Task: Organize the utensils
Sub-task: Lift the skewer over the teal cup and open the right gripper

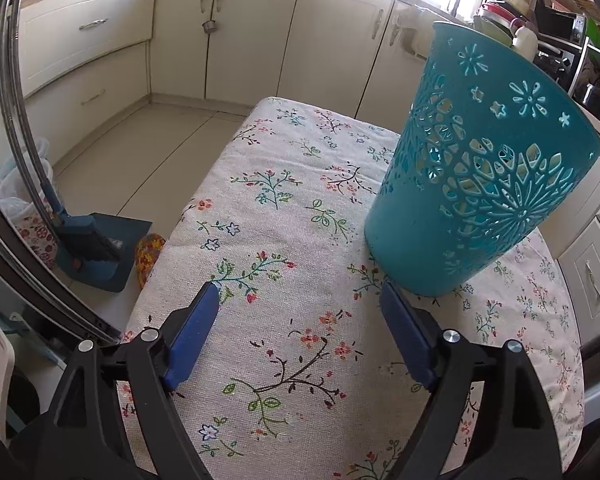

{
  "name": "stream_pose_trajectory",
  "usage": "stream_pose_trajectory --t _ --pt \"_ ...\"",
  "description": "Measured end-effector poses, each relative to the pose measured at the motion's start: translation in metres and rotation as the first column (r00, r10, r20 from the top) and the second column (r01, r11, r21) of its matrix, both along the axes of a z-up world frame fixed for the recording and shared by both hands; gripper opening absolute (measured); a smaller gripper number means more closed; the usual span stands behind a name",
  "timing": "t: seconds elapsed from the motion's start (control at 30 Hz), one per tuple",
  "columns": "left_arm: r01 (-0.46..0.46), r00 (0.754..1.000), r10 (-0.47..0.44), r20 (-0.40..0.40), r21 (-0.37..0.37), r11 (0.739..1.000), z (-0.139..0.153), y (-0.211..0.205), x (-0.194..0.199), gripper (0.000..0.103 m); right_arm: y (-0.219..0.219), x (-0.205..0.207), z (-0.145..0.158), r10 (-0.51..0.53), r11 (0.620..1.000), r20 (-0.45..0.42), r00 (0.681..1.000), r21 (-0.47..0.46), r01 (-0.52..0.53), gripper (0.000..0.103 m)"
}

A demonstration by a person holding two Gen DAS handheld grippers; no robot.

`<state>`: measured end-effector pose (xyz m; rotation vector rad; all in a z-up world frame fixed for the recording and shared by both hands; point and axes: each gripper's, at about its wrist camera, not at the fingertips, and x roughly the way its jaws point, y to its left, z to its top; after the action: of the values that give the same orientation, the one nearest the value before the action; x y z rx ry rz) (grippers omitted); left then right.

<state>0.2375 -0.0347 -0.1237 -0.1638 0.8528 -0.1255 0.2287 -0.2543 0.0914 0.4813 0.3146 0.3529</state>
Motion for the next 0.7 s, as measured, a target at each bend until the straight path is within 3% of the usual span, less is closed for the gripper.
stream_pose_trajectory --t 0.2,0.3,0.47,0.53,0.7 --pt "-0.001 1.0 0.001 0.0 -0.022 1.0 0.001 0.0 0.001 0.082 0.011 0.055 -0.034 -0.154 0.988 -0.071 0.986 -0.045 0.151 0.006" --pt "-0.002 1.0 0.002 -0.001 -0.031 1.0 0.0 0.001 0.002 0.083 0.017 0.055 -0.05 -0.166 0.983 -0.093 0.982 -0.1 0.157 0.006" --pt "0.0 1.0 0.0 -0.004 -0.028 1.0 -0.001 0.0 0.004 0.084 0.024 0.045 -0.047 -0.136 0.979 -0.07 0.988 -0.165 0.123 0.007" --pt "-0.003 1.0 0.003 -0.005 -0.027 1.0 -0.002 0.0 0.004 0.084 0.026 0.042 -0.051 -0.098 0.982 -0.098 0.99 -0.174 0.08 0.007" --pt "-0.033 0.999 0.033 -0.006 -0.009 0.999 -0.002 0.003 0.004 0.088 0.02 0.006 -0.045 -0.077 0.98 -0.09 0.993 -0.191 0.059 0.028"
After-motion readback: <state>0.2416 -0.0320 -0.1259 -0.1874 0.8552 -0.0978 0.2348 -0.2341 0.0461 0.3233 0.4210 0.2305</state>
